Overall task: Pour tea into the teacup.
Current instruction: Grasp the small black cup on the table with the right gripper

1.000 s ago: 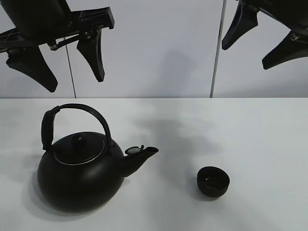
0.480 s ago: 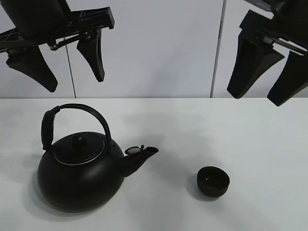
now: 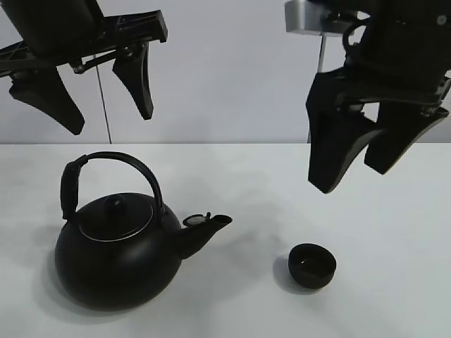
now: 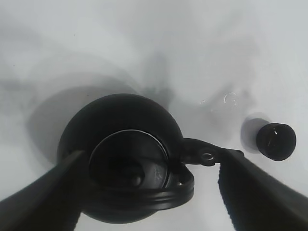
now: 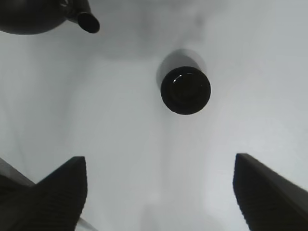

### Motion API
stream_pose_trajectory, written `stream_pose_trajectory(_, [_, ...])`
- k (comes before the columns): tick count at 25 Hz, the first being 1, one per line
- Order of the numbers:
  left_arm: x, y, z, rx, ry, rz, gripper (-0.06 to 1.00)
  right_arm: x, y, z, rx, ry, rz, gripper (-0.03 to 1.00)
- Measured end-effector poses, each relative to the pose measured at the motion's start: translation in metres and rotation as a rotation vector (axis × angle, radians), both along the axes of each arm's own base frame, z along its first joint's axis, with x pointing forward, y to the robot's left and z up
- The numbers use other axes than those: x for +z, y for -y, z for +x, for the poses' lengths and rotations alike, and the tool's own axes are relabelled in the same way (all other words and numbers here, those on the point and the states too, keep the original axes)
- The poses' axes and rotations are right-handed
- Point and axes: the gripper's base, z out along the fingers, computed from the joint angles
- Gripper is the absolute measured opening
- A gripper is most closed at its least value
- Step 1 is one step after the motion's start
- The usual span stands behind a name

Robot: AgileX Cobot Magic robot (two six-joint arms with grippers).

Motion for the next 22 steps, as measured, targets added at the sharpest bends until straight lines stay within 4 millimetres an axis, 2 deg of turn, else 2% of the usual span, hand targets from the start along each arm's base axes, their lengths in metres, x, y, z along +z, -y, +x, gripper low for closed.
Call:
stream_pose_trajectory(6, [0.000,0.000,0.000,0.000,0.000,0.000,0.54,-0.025,-0.013,0.005,0.018,-0.060,-0.071,0.57])
stream_pose_trajectory(14, [0.000,0.000,0.000,0.000,0.001,0.000,0.54,-0.063,-0.020,0.020,0.015,-0.114,-0.113,0.57])
stream_pose_trajectory(22, [0.000,0.000,0.000,0.000,0.001,0.000,0.54,-0.089,-0.024,0.030,-0.014,-0.131,-0.123,0.57])
